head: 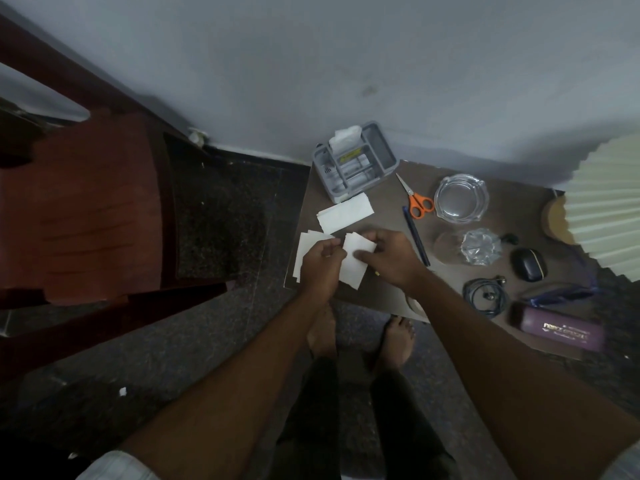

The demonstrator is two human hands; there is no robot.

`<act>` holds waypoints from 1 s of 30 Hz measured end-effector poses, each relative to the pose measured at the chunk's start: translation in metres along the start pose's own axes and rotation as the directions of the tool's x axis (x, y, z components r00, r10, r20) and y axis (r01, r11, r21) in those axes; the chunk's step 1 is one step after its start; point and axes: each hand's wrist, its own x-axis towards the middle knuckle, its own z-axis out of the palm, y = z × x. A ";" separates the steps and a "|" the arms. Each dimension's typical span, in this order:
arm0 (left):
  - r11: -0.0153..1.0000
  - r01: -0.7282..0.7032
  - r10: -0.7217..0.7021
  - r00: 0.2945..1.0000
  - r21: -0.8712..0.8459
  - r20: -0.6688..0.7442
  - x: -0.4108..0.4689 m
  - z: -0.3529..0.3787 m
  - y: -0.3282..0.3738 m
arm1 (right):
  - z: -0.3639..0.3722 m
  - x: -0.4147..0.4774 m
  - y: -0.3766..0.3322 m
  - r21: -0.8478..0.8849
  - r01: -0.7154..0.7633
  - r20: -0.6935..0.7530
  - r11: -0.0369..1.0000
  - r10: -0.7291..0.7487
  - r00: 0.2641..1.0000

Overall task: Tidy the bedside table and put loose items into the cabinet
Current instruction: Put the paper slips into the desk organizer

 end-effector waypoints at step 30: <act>0.968 -0.230 0.249 0.934 -0.103 0.256 0.007 -0.012 0.072 | -0.108 0.028 -0.115 -0.240 0.237 0.326 0.941 -0.152 0.933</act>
